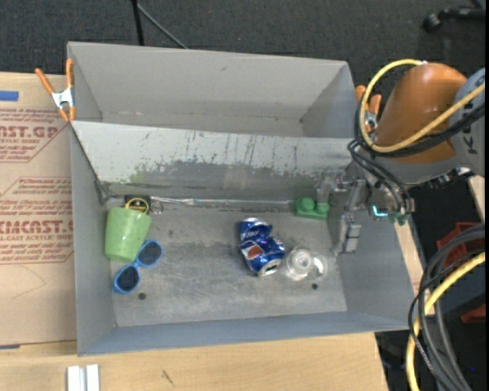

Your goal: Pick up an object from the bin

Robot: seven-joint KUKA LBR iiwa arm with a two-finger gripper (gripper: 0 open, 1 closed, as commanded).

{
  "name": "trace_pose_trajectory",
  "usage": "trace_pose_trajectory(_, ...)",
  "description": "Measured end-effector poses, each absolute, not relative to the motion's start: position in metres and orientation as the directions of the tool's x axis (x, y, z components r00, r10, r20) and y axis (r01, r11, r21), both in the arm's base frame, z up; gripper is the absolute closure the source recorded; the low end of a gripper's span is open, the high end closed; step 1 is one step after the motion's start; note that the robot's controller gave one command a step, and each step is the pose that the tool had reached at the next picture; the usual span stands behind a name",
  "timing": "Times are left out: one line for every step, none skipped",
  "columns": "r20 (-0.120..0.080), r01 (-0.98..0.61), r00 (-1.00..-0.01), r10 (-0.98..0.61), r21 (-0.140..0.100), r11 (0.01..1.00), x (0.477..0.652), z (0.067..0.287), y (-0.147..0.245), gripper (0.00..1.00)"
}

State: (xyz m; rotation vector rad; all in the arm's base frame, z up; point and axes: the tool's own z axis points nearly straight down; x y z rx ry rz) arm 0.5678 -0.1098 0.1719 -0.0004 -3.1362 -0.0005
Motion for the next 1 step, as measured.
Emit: trace_pose_trajectory(0.002, -0.523, -0.853, -0.523, 0.004, 0.853, 0.5522, 0.0711, -0.1389, 0.00)
